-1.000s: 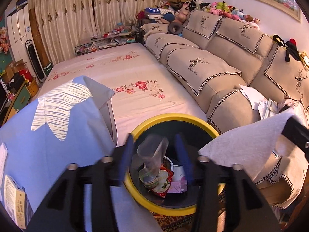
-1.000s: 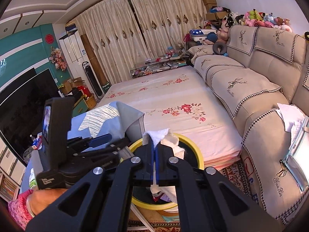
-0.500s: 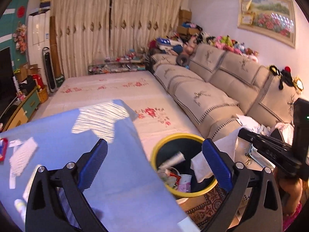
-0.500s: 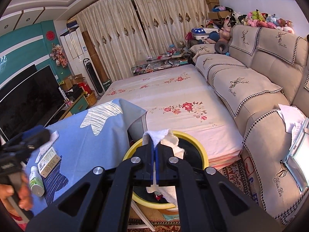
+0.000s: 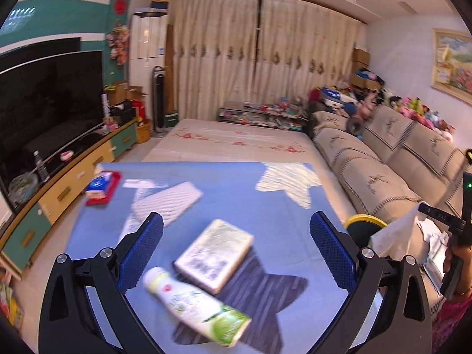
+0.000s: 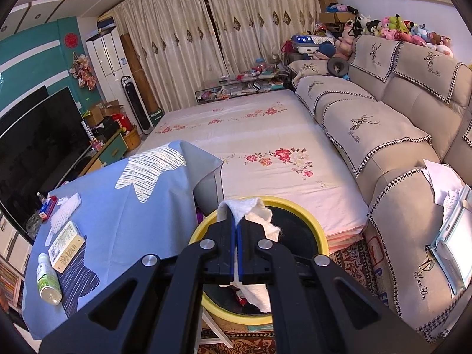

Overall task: Collect trash
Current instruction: 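Carry the white towel over the bin and open the right tool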

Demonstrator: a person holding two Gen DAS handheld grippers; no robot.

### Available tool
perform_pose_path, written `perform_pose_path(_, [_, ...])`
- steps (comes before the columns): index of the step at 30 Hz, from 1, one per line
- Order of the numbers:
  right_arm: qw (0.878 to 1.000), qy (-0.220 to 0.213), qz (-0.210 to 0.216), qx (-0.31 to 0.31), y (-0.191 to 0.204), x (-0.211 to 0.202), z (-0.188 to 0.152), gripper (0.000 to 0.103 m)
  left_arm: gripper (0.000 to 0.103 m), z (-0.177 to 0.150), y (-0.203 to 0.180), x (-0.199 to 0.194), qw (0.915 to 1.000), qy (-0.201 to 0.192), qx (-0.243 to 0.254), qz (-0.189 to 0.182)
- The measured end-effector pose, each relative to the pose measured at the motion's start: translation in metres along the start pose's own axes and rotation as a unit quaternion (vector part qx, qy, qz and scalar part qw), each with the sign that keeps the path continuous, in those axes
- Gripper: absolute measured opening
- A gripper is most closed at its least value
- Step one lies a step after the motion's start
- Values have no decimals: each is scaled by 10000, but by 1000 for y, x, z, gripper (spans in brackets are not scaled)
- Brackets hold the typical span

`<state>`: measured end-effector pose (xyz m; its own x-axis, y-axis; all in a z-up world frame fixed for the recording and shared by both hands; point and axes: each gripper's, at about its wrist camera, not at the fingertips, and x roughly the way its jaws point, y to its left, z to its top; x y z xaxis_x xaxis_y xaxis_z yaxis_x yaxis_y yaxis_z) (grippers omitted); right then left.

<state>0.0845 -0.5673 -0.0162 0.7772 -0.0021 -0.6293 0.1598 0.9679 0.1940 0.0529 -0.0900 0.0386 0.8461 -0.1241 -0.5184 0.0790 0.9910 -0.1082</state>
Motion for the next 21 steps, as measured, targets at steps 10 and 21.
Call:
perform_pose_path(10, [9975,564,-427,-26,10,56,-3,1,98,-12,50,-7,9989,19,-378,266])
perform_pose_path(21, [9931,965,-669,-33,5,94,-11,1,98,-11,35,2,9993,143,-263,242])
